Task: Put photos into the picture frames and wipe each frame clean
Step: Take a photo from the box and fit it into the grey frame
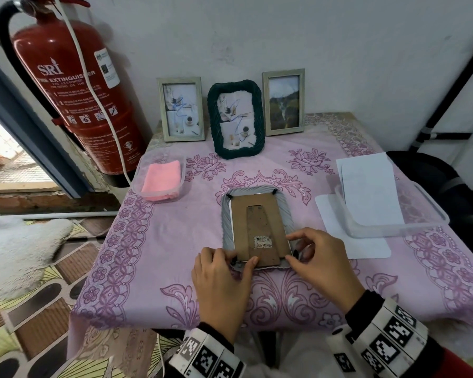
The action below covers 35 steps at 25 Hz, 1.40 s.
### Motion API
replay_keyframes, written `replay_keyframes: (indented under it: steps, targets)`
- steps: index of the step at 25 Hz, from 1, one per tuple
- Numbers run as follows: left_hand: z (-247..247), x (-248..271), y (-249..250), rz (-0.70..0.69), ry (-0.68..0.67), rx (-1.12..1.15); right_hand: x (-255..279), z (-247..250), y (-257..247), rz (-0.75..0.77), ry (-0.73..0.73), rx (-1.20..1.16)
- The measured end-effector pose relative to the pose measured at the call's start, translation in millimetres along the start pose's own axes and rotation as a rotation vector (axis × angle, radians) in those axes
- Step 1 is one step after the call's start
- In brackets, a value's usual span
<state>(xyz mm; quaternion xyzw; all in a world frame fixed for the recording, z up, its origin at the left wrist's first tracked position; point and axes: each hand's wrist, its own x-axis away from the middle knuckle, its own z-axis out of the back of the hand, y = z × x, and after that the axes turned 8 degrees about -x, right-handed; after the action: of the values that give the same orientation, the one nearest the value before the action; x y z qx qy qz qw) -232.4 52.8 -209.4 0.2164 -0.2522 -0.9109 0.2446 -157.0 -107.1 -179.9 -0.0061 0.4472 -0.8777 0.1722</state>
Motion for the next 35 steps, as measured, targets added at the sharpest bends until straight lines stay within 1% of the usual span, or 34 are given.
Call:
replay_keyframes:
  steps: [5, 9, 14, 20, 26, 29, 32, 35]
  targets:
    - [-1, -1, -2, -0.002, -0.021, 0.059, 1, -2, 2, 0.02, -0.017, -0.069]
    - [4, -5, -6, -0.008, -0.03, 0.097, 2, 5, 3, 0.062, -0.043, -0.041]
    - [6, -6, -7, -0.072, -0.036, 0.152, 2, 7, 3, 0.05, -0.069, -0.112]
    - [6, -9, -9, -0.104, -0.051, 0.198, 4, 12, 2, 0.156, -0.104, -0.123]
    - [8, -10, -9, -0.12, -0.067, 0.184, 3, 12, 4, 0.203, -0.133, -0.093]
    - [11, -12, -9, -0.121, -0.093, 0.21, 2, 15, 5, 0.184, -0.14, -0.129]
    - [15, -17, -13, -0.081, -0.162, 0.257, 0, 15, 5, 0.158, -0.142, -0.171]
    - [17, -23, -15, -0.059, -0.225, 0.269, -2, 13, 3, 0.165, -0.193, -0.137]
